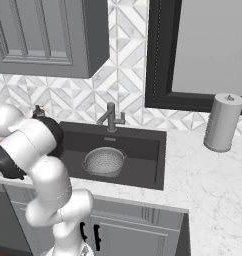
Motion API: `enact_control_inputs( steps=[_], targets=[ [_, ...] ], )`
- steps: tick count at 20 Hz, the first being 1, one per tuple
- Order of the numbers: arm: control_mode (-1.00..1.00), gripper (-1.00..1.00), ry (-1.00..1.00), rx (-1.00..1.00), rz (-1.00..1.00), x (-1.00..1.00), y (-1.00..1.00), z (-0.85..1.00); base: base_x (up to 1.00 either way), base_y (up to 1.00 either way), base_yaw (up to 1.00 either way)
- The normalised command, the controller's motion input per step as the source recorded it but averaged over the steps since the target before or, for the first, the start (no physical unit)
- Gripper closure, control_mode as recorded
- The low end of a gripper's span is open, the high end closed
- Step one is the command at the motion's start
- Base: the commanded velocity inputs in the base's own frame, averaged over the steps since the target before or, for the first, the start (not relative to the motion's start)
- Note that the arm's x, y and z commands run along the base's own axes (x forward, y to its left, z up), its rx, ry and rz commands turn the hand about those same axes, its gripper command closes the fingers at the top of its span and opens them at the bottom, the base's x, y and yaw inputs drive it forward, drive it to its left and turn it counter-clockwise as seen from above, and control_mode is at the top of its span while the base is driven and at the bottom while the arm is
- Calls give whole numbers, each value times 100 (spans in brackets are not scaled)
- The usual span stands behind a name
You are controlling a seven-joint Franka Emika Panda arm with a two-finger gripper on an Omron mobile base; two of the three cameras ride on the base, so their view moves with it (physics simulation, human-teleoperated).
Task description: Put the colander in the sink, put the kiwi, tangerine in the colander, and turn on the sink faucet and pour water over the colander.
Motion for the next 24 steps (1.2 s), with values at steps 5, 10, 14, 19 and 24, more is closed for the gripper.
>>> enact_control_inputs(
  steps=[5, 10, 14, 19, 24],
  targets=[
    [-100, 100, 11, 7, -47, 0, -100, 36, 0, 0, 0],
    [-100, 100, 11, 3, -47, 0, -100, 3, 0, 0, 0],
    [-100, 100, 6, 8, -33, 0, -100, 0, 0, 0, 0],
    [-100, 100, 1, 3, -26, 8, -100, 0, 0, 0, 0],
    [-100, 100, 0, 6, -5, 0, -100, 6, 0, 0, 0]
  ],
)
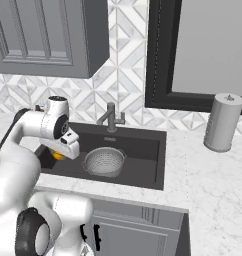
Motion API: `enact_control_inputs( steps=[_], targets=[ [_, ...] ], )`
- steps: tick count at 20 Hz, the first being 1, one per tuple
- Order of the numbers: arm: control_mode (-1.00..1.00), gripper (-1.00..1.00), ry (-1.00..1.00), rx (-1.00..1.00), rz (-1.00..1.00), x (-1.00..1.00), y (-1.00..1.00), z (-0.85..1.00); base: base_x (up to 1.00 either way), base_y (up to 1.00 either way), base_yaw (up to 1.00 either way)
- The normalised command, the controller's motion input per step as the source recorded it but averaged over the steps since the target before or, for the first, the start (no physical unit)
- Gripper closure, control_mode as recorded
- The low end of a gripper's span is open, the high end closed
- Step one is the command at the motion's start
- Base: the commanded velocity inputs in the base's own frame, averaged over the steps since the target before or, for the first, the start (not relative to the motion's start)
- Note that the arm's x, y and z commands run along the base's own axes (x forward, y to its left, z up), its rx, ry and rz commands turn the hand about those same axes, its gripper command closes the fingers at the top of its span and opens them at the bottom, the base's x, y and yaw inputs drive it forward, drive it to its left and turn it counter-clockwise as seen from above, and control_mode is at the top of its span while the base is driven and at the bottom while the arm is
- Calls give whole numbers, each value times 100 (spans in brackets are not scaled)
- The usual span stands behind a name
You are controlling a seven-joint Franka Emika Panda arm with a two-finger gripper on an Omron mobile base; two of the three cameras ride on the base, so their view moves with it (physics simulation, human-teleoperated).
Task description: Put the colander in the sink, put the kiwi, tangerine in the colander, and turn on the sink faucet and pour water over the colander.
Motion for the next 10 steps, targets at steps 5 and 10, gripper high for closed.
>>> enact_control_inputs(
  steps=[5, 10],
  targets=[
    [-100, 100, 0, 10, 0, 0, -100, 2, 0, 0, 0],
    [-100, 100, -3, 10, 3, 17, -90, 0, 0, 0, 0]
  ],
)
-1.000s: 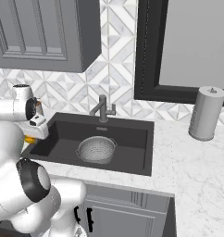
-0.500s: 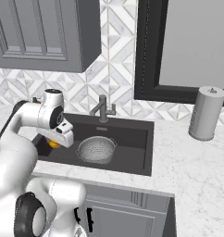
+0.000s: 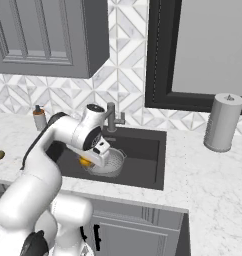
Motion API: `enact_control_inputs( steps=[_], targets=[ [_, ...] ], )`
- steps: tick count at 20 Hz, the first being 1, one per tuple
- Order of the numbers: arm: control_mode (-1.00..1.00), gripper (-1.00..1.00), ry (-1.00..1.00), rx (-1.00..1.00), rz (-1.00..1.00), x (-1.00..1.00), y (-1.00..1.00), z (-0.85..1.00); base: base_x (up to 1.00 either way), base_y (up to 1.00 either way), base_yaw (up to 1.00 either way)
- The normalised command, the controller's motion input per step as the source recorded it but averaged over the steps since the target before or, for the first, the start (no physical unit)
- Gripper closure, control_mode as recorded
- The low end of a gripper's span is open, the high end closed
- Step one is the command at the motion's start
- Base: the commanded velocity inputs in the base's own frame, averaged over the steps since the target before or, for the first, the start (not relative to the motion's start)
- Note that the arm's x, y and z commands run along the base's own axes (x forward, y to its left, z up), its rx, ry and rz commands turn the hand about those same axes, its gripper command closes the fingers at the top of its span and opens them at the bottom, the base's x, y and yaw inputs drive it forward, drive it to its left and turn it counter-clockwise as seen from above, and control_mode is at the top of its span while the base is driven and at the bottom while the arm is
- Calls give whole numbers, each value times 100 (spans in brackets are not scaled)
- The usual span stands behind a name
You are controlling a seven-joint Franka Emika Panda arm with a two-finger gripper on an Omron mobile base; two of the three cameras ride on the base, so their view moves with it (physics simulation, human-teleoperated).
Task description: Put the colander in the sink, put the kiwi, tangerine in the colander, and turn on the sink faucet and pour water over the colander.
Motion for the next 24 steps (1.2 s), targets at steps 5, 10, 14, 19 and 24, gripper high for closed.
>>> enact_control_inputs(
  steps=[5, 10, 14, 19, 24],
  targets=[
    [-100, 100, -12, 8, 14, 54, -55, 0, 0, 0, 0],
    [-100, 100, -19, 1, 20, 66, -11, -3, 0, 0, 0],
    [-100, 100, -19, 0, 20, 46, 0, -22, 0, 0, 0],
    [-100, 100, -19, 0, 13, 30, 0, -39, 0, 0, 0],
    [-100, 100, -17, 0, 17, 31, 0, -27, 0, 0, 0]
  ],
)
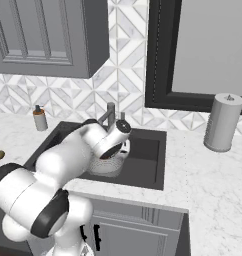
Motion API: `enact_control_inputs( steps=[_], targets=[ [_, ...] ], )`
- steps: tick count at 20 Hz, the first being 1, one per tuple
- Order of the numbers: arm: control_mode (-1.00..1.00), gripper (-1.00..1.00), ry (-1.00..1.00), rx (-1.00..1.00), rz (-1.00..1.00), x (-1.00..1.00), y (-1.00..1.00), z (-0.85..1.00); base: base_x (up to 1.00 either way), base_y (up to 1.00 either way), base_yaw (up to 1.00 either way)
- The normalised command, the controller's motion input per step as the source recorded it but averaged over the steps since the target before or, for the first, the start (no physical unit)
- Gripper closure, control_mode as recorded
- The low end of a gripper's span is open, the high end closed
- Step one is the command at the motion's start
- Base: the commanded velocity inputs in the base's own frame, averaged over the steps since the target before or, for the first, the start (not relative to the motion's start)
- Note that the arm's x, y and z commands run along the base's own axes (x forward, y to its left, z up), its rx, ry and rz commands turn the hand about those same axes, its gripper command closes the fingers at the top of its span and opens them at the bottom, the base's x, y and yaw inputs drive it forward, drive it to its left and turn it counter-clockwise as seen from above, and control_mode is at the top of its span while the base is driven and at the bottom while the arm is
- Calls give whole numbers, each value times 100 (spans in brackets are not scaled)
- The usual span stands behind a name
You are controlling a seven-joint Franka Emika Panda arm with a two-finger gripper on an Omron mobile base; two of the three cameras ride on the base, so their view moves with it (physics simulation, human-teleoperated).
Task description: Put the colander in the sink, put the kiwi, tangerine in the colander, and turn on the sink faucet and pour water over the colander.
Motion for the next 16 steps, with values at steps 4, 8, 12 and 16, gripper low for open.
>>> enact_control_inputs(
  steps=[4, 8, 12, 16],
  targets=[
    [-100, 100, -15, 0, 23, 29, 0, -22, 0, 0, 0],
    [-100, 100, -3, 0, 26, 30, -1, -24, 0, 0, 0],
    [-100, 100, 0, 0, 26, 32, -3, -26, 0, 0, 0],
    [-100, 100, 0, 0, 24, 19, -10, -33, 0, 0, 0]
  ],
)
